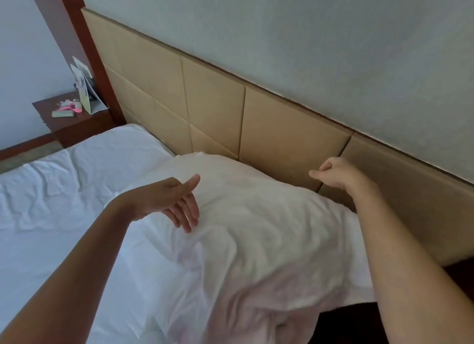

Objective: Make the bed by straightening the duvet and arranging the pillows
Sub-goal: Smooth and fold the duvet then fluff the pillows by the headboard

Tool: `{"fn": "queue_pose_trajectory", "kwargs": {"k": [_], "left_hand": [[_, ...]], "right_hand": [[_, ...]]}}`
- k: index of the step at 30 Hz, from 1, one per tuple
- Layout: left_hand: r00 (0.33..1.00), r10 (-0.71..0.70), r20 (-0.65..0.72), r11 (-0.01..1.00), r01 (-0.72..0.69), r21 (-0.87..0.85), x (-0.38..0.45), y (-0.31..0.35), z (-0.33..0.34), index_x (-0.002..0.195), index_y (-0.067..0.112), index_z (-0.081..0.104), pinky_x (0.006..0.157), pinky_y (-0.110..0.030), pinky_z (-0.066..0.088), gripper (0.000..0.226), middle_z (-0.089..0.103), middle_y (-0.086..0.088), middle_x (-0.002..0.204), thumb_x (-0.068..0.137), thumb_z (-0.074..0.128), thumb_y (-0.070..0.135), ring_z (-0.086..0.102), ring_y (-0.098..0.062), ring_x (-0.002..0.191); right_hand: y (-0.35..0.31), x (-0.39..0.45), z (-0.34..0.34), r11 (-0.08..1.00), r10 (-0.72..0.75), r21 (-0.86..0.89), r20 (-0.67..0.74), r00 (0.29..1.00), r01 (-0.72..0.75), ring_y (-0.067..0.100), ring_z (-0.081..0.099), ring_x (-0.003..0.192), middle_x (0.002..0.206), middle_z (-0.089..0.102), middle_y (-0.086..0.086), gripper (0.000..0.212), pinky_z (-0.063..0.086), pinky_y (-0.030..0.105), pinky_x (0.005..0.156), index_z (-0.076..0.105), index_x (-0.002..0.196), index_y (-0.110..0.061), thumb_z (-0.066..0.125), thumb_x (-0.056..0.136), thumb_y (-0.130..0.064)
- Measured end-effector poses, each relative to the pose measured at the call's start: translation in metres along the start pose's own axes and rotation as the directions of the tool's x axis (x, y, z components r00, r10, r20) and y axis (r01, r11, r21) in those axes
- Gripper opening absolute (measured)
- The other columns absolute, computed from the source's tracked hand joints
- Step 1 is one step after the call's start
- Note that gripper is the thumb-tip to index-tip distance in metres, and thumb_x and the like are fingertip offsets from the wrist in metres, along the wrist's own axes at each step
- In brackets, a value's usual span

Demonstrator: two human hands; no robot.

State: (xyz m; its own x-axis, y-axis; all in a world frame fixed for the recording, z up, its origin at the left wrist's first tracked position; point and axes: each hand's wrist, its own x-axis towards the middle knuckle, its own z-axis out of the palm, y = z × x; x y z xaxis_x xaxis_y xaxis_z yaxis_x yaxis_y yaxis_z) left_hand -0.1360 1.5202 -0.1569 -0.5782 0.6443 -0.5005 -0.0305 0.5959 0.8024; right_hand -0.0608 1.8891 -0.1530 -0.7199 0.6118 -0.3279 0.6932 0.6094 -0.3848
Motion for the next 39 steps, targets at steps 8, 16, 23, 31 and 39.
{"fn": "queue_pose_trajectory", "kwargs": {"k": [8, 16, 23, 31, 39], "left_hand": [[0.723, -0.553, -0.414, 0.833, 0.484, -0.268, 0.045, -0.147, 0.015, 0.148, 0.012, 0.030, 0.090, -0.053, 0.049, 0.095, 0.037, -0.011, 0.151, 0.079, 0.064, 0.067, 0.044, -0.035, 0.130], [0.751, -0.625, -0.214, 0.494, 0.168, -0.853, 0.073, -0.192, 0.057, 0.117, 0.007, 0.065, 0.095, -0.042, 0.053, 0.104, 0.073, -0.005, 0.107, 0.041, 0.083, 0.076, 0.068, -0.024, 0.101], [0.759, -0.534, -0.373, 0.447, -0.121, -0.886, 0.073, -0.166, 0.050, 0.110, -0.003, 0.065, 0.077, -0.036, 0.055, 0.039, 0.072, -0.014, 0.095, 0.092, 0.067, 0.032, 0.069, -0.026, 0.084], [0.783, -0.489, -0.383, 0.263, -0.286, -0.921, 0.062, -0.213, 0.025, 0.121, 0.012, 0.067, 0.100, -0.048, 0.048, 0.057, 0.072, -0.009, 0.116, 0.084, 0.069, 0.056, 0.068, -0.029, 0.108], [0.450, -0.361, -0.817, 0.901, 0.396, -0.180, 0.068, -0.221, -0.010, 0.156, 0.015, 0.016, 0.111, -0.056, 0.029, 0.086, 0.022, -0.023, 0.157, 0.091, 0.061, 0.049, 0.026, -0.042, 0.142]], "right_hand": [[-0.002, -0.002, 0.156, 0.999, -0.011, -0.045, 0.351, 0.936, 0.028, 0.027, 0.039, 0.140, 0.154, 0.037, 0.007, 0.119, 0.036, 0.038, 0.111, 0.032, 0.152, -0.016, 0.062, 0.061, -0.087], [0.013, 0.010, 0.200, 0.975, -0.197, -0.079, 0.108, 0.974, 0.206, 0.025, 0.059, 0.102, 0.102, 0.065, 0.000, 0.039, 0.050, 0.039, 0.085, 0.058, 0.101, -0.023, 0.031, 0.103, -0.050], [-0.020, 0.010, 0.178, 0.875, -0.201, 0.427, -0.109, 0.974, 0.228, 0.018, 0.055, 0.078, 0.073, 0.057, 0.001, 0.039, 0.043, 0.033, 0.069, 0.054, 0.073, -0.017, 0.040, 0.103, -0.038], [-0.091, 0.002, 0.147, 0.719, -0.437, 0.471, -0.265, 0.859, 0.511, 0.009, 0.034, 0.056, 0.058, 0.036, -0.005, 0.044, 0.030, 0.029, 0.055, 0.034, 0.063, -0.017, 0.046, 0.104, -0.029], [-0.049, 0.011, 0.247, 0.957, -0.193, 0.230, 0.044, 0.980, 0.178, 0.019, 0.064, 0.086, 0.084, 0.066, -0.004, 0.029, 0.054, 0.039, 0.082, 0.063, 0.086, -0.023, 0.047, 0.099, -0.042]]}}
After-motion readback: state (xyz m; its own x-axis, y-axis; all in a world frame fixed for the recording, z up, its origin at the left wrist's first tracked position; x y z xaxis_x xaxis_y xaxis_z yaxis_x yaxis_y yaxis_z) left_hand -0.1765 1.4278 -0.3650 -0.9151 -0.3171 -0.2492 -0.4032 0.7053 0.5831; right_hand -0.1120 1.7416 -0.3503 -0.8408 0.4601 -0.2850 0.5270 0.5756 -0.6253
